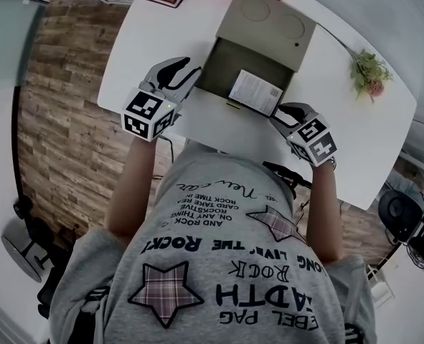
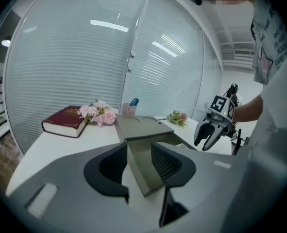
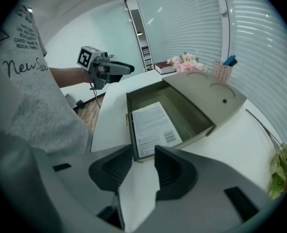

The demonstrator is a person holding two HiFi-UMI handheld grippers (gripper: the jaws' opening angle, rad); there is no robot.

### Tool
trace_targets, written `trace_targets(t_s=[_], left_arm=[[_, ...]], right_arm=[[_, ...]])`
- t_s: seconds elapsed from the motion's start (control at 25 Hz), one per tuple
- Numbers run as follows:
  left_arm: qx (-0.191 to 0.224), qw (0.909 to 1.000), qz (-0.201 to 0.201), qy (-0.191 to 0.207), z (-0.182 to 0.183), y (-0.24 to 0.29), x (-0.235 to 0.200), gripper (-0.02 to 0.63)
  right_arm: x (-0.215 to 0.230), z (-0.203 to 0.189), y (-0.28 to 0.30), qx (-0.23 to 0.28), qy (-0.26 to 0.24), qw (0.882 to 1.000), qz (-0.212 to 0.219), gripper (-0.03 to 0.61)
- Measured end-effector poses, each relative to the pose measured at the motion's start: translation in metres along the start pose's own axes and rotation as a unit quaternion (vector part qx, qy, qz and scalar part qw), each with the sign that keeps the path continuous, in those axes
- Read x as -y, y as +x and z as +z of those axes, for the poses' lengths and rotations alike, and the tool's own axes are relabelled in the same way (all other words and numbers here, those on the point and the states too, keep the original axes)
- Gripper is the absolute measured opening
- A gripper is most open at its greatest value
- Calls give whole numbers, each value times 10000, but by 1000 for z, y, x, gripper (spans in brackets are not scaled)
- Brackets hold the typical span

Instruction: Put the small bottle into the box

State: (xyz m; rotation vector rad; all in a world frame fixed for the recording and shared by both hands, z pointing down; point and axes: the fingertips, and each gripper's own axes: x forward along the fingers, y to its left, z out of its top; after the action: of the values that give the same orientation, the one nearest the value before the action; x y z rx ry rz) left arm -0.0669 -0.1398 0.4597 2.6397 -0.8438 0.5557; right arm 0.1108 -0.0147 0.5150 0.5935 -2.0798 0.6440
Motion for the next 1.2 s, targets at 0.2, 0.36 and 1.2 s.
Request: trace_targets(t_s=[0.2,0.36,1.2], left_arm=[[-360,9988,-332,-2,-20,-1,-6,196],[-714,9947,-523,526,-35,-1,-3,240],[-1424,9702,-1747,894,-88,12,30,302]], right_arm=[[-9,-8,8,-198,23,9997,135,158],[-10,-10,9,-233,-2,9997,89,167],[-16,-26,21,-410,694,9967,-64,175]])
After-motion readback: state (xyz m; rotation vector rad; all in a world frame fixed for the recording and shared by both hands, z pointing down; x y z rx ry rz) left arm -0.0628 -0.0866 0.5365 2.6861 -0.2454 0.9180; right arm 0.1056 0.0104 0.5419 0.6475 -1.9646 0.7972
